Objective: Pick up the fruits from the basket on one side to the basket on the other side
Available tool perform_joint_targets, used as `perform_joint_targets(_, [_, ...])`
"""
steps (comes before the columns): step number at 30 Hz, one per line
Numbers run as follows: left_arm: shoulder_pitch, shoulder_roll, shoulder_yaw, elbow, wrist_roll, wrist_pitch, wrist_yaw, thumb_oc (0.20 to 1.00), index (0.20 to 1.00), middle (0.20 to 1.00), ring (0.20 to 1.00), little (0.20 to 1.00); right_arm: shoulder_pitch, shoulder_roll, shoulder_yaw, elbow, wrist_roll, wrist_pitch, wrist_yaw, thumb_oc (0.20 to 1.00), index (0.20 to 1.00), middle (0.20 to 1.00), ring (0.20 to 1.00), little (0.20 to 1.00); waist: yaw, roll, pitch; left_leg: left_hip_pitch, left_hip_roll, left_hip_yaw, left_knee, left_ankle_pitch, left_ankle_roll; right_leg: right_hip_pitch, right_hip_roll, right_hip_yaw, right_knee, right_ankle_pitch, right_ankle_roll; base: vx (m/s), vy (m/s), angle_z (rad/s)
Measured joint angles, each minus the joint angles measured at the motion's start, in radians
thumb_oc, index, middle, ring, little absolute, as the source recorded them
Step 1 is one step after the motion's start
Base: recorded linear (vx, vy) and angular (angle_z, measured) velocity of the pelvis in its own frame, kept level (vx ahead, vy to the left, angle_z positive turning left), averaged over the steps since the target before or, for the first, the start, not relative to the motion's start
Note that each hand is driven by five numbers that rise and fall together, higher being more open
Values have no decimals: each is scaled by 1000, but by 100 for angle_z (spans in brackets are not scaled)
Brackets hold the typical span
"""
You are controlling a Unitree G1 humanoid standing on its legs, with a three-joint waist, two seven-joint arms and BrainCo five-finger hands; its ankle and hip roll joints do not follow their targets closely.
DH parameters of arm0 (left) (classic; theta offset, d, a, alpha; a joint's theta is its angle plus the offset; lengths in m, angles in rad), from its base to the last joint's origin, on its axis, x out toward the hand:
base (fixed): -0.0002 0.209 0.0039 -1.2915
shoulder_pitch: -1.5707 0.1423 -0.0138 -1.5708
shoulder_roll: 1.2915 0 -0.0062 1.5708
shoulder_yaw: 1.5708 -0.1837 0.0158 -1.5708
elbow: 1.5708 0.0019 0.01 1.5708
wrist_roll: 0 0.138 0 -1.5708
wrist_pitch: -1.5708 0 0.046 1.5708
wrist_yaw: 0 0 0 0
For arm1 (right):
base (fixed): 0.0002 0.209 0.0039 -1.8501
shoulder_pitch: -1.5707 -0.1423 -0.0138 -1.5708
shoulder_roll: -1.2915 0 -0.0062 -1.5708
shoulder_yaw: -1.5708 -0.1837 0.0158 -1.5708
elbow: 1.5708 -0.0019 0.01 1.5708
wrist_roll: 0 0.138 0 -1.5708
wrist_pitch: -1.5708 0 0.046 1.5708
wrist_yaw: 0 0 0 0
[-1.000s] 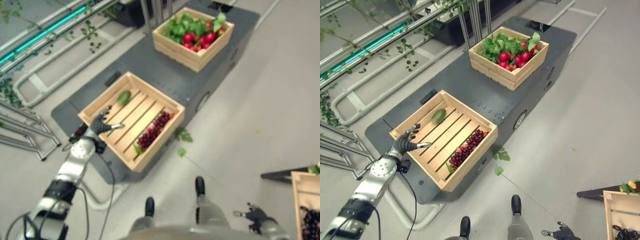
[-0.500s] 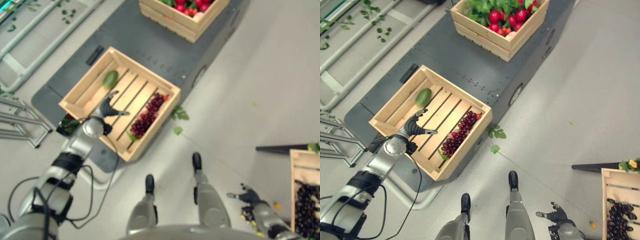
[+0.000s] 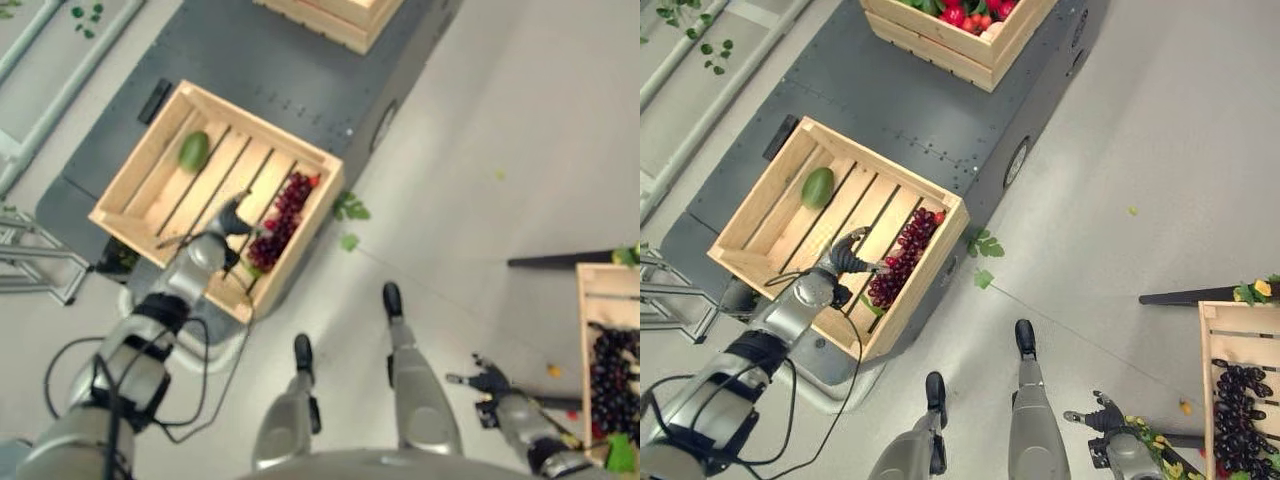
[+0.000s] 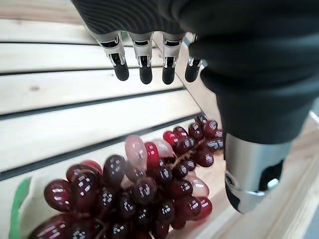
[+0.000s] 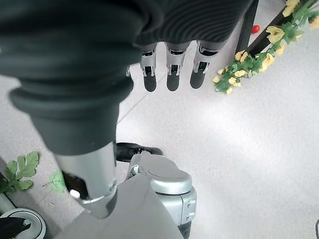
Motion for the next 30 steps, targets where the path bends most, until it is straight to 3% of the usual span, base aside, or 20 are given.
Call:
perform_joint_targets(15, [23,-76,84,119,-11,2,69,1000,1000,1000,1000,1000,1,0,3,-130,4,-3,-32,1000,1000,1000,1000,1000,-27,-12,51,-40,-17,44,-1,0,5,-75,2,63,0,32,-2,-17,9,-11])
perform_joint_targets(22, [30,-83,125,146,-21,1,110,1000,1000,1000,1000,1000,1,-1,3,-153,4,-15,-46,1000,1000,1000,1000,1000,-28,-37,66,-50,-22,51,-1,-1,5,-98,4,84,0,38,2,-17,-5,-7])
perform_joint_targets(30, [37,-85,127,153,-21,2,127,1000,1000,1000,1000,1000,1,-2,4,-156,4,-19,-62,1000,1000,1000,1000,1000,-28,-39,67,-67,-23,51,-1,-1,5,-116,5,89,0,43,-1,0,0,0])
